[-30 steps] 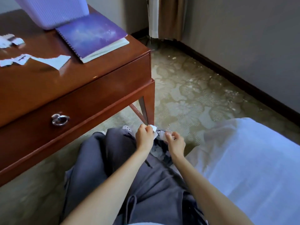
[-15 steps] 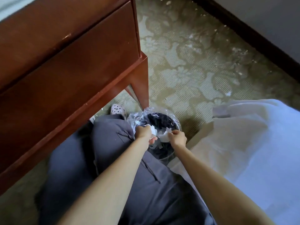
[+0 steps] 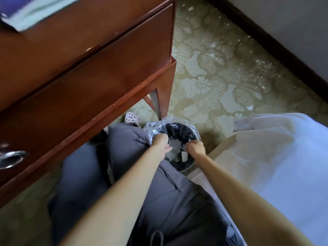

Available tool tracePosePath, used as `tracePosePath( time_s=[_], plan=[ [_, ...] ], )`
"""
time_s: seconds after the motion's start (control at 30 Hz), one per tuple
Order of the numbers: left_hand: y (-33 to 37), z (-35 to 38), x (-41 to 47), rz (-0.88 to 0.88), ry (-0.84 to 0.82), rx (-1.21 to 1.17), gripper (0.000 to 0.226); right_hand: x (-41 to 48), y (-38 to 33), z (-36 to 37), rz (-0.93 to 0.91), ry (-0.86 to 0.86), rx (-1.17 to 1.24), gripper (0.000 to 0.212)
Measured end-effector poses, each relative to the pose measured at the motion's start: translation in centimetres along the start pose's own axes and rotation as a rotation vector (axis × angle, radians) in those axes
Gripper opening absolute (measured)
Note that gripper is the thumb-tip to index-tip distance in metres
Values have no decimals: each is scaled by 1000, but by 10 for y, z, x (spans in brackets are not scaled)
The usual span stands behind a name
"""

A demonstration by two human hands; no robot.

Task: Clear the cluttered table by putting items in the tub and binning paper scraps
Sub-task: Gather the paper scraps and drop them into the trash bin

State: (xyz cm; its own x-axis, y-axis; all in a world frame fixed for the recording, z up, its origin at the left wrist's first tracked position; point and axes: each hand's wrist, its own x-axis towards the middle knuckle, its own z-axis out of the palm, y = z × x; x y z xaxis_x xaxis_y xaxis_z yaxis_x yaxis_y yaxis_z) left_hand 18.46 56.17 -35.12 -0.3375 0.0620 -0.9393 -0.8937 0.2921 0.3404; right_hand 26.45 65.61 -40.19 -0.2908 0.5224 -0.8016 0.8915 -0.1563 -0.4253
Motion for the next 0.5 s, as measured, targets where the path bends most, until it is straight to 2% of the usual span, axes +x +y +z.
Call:
tracePosePath(
  time_s=[0.1,0.23,0.4,0.5],
  plan=[
    [6,-8,-30,134,-49,-17,38,-20,-11,-10,-103,22,83,33],
    [14,-25,-74,359,-21,25,27,-57,-35,-15,-285,92,124,26],
    [27,-58,-146,733,64,216,23,-145,-85,-19,-770,218,205,23],
    [34,-91,-196,989,159,214,22,-212,-114,-14,-1106,263,279,26]
  ],
)
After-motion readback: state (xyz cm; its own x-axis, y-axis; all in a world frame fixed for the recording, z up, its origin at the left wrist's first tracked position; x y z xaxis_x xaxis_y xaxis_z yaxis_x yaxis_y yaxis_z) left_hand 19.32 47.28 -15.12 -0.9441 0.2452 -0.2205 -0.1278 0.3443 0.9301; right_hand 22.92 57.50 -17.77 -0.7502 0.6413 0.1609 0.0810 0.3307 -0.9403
